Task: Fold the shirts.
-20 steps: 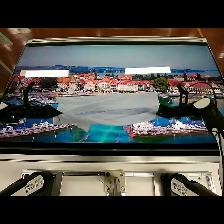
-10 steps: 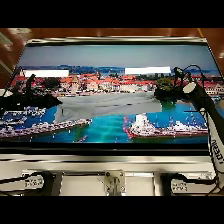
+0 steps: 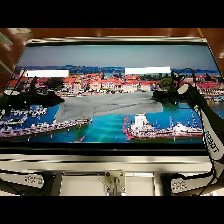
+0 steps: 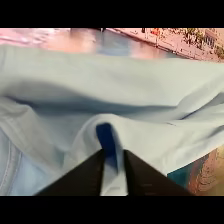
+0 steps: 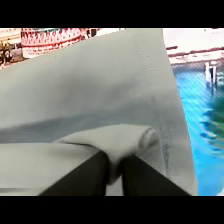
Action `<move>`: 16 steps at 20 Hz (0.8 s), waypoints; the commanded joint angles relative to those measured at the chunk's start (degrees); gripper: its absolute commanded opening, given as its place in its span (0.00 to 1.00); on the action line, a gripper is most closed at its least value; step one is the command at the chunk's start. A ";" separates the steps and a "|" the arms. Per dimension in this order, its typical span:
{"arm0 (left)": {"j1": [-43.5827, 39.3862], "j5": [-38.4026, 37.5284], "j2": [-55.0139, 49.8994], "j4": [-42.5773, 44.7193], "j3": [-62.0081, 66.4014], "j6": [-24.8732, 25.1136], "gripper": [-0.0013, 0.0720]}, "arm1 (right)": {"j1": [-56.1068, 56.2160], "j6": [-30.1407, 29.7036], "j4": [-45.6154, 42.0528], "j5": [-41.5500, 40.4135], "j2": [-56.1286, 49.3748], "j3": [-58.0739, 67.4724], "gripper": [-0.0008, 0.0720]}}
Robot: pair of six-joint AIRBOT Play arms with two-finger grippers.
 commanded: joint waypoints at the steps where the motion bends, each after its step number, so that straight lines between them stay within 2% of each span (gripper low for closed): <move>1: -0.48 -2.25 -0.94 -1.77 0.26 0.07 0.69 | -0.24 0.57 1.31 0.31 0.22 0.09 0.87; 2: -0.24 -3.34 -0.94 -1.75 0.33 0.22 0.76 | -0.81 0.55 1.38 1.05 1.20 0.09 0.90; 5: 1.97 -6.86 -0.87 -1.97 0.46 0.11 0.76 | -5.20 1.60 1.46 2.95 4.42 0.09 0.90; 8: 4.76 -14.45 -0.55 -5.05 0.46 0.02 0.76 | -10.71 7.17 1.99 9.79 3.30 0.07 0.95; 11: 5.51 -20.46 0.59 -5.86 0.44 0.04 0.75 | -11.91 5.38 7.56 13.35 -0.66 0.07 0.95; 14: 5.05 -21.33 3.17 -7.21 0.44 0.76 0.75 | -10.01 2.34 15.93 10.78 -4.39 0.07 0.95; 16: 4.87 -21.33 4.74 -11.23 0.44 2.54 0.75 | -8.76 2.38 19.45 9.51 -6.67 0.07 0.95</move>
